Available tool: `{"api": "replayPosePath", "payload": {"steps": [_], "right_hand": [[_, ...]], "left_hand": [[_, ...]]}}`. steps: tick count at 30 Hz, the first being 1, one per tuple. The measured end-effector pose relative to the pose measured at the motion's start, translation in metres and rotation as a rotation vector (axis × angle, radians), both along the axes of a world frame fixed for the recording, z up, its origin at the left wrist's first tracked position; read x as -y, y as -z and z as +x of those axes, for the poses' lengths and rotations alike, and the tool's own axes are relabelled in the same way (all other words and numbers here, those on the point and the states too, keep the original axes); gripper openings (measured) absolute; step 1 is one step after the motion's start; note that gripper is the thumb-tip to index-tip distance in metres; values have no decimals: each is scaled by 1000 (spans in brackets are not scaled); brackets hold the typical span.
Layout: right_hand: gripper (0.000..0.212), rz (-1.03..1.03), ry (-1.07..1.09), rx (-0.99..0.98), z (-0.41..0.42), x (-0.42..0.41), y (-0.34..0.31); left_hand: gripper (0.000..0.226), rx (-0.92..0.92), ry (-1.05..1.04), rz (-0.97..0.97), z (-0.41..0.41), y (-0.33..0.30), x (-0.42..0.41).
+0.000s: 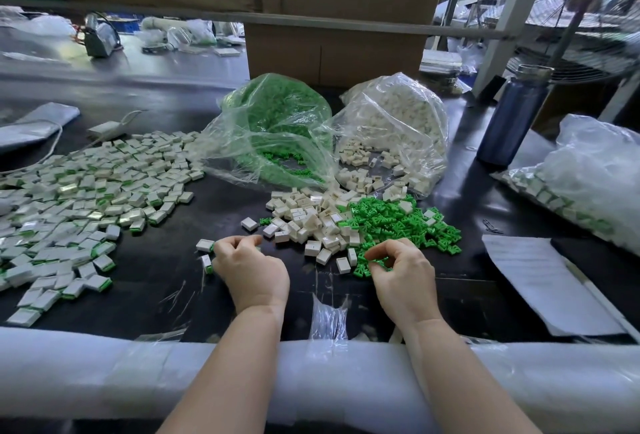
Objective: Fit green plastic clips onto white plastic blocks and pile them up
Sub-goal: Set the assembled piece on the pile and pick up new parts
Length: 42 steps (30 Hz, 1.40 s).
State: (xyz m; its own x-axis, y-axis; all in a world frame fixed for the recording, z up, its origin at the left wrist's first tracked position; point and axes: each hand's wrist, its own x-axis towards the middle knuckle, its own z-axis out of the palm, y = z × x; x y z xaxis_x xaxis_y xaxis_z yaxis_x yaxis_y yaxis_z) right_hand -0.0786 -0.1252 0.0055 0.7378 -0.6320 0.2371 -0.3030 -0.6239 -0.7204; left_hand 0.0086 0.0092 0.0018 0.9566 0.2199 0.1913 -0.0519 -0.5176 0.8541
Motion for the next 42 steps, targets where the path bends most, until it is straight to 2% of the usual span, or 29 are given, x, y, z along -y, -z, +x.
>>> {"api": "replayPosePath", "payload": {"steps": [3,5,11,14,17,21,26,28,32,38,40,42], "right_hand": [[27,-29,1,-38,0,0,1],[27,-59,0,-75,1,0,2],[20,-164,14,-199,4,-3,2],[12,-214,18,-251,5,-4,4],[10,-257,31,-267,6,-6,5],[13,-313,15,-260,4,-5,6],[12,-343,-9,-214,4,-4,7],[12,-319,-38,-110,4,-4,7],[7,-123,-110,150,2,-4,5],[23,253,-149,243,2,-4,0],[18,392,-172,275,2,-5,-3],[12,434,-199,276,1,-5,-5]], "left_hand": [[44,63,-4,34,-2,-3,-1],[37,126,48,77,-4,-4,0],[12,271,454,260,-11,2,8],[21,288,565,405,-13,5,11],[36,203,653,591,-13,9,14],[37,185,704,659,-13,10,16],[29,178,705,595,-14,8,13],[25,191,727,565,-15,7,13],[11,201,784,360,-17,2,12],[14,103,758,44,-17,0,9],[14,105,758,-9,-16,-1,9],[19,99,775,-46,-16,-1,9]]}}
